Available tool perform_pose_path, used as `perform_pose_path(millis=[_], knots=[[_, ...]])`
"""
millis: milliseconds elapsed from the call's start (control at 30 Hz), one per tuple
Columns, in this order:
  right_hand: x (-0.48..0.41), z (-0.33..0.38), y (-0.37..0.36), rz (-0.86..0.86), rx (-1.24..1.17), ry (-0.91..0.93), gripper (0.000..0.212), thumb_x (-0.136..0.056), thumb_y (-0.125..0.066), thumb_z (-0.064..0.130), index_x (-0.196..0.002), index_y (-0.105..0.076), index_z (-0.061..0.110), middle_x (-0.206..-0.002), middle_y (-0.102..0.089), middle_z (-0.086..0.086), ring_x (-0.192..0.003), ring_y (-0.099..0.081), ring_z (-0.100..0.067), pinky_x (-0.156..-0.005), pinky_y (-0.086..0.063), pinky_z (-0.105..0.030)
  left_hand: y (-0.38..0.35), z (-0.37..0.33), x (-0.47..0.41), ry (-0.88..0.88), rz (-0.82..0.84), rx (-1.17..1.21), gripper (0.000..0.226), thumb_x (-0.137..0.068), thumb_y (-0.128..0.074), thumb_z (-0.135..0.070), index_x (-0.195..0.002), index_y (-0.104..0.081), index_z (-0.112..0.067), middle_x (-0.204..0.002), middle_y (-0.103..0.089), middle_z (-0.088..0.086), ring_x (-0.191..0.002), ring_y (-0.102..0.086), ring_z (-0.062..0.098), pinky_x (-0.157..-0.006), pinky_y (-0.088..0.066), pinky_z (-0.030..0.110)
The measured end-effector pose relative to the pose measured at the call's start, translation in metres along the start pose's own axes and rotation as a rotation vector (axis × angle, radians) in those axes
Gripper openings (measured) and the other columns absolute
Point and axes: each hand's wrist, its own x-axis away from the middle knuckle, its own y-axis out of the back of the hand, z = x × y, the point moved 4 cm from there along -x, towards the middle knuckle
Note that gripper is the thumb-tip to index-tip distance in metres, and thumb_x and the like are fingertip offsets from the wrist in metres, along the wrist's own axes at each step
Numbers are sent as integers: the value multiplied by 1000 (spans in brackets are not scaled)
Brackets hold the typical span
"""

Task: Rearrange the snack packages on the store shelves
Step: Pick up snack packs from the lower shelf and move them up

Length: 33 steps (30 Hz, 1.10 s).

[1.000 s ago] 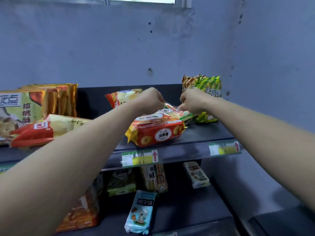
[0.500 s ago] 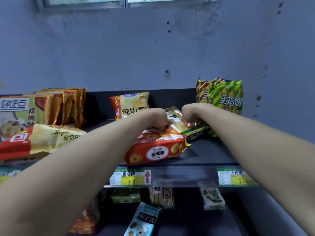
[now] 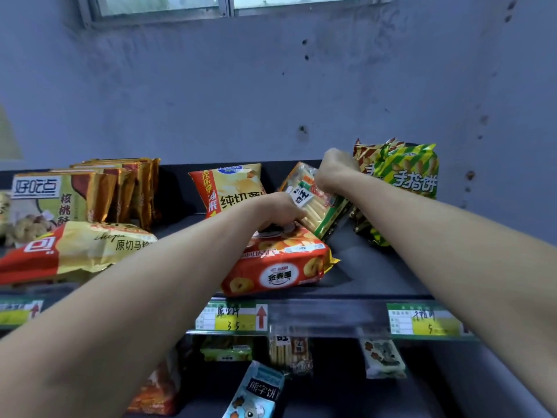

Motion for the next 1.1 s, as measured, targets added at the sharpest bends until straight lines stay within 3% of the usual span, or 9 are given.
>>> perform_pose_path(millis=[67,167,333,533,633,733,933,1033,1100], knots=[[1,7,9,-60,-8,28,27,-90,-55,7,-67,-42,7,-80,-49,-8,-77,-48,-26,-55,-34,-30,4,0,-3,-52,-66,196,28,-96,-50,-24,-110,-59,-1,-105,-66,13,-85,-64,21,-84,-55,35],[7,15,31,-158,-59,72,24,-89,-54,7,-69,-40,9,-77,-46,-7,-79,-47,-28,-60,-35,-31,16,-8,5,-107,-151,375,12,-97,-49,-13,-99,-56,-5,-86,-61,6,-62,-59,12,-54,-51,20],[26,11,67,-271,-254,11,13,-88,-53,10,-76,-59,7,-77,-56,-7,-75,-52,-26,-63,-37,-30,35,-21,18,-193,-239,553,22,-92,-55,-10,-111,-64,-3,-112,-67,11,-99,-64,20,-94,-52,35],[59,-6,90,-362,-566,-191,15,-82,-50,-2,-90,-58,6,-87,-54,-8,-76,-52,-24,-61,-41,-28,50,-28,55,-295,-236,847,42,-91,-54,0,-133,-48,-7,-118,-64,12,-104,-66,23,-82,-57,29],[80,-4,91,-388,-726,-268,17,-84,-54,-2,-98,-63,0,-95,-63,-11,-80,-59,-22,-58,-46,-28,53,-23,80,-312,-263,848,41,-89,-58,-4,-129,-49,-9,-119,-63,13,-102,-66,24,-89,-55,38],[107,3,91,-394,-874,-344,25,-84,-54,-4,-106,-65,4,-107,-65,-16,-91,-63,-25,-78,-57,-37,58,-11,103,-285,-322,809,50,-86,-66,-12,-131,-44,-4,-123,-57,11,-108,-59,25,-96,-49,37],[178,31,86,-398,-858,-384,20,-83,-55,-9,-83,-61,11,-103,-67,-16,-97,-67,-32,-82,-55,-55,57,25,154,-277,-196,861,17,-84,-68,-17,-92,-56,-7,-103,-66,10,-85,-62,22,-69,-48,30],[210,41,77,-401,-891,-399,25,-82,-57,-9,-73,-56,13,-97,-67,-15,-83,-69,-29,-76,-59,-46,54,45,177,-302,-160,871,16,-84,-69,-16,-85,-55,-7,-86,-62,4,-75,-58,16,-70,-45,28],[232,47,73,-388,-898,-388,29,-82,-57,-13,-71,-53,14,-82,-62,-10,-66,-62,-20,-54,-57,-26,51,57,192,-327,-128,889,18,-85,-67,-14,-76,-52,-11,-75,-56,-3,-67,-53,8,-66,-44,24]])
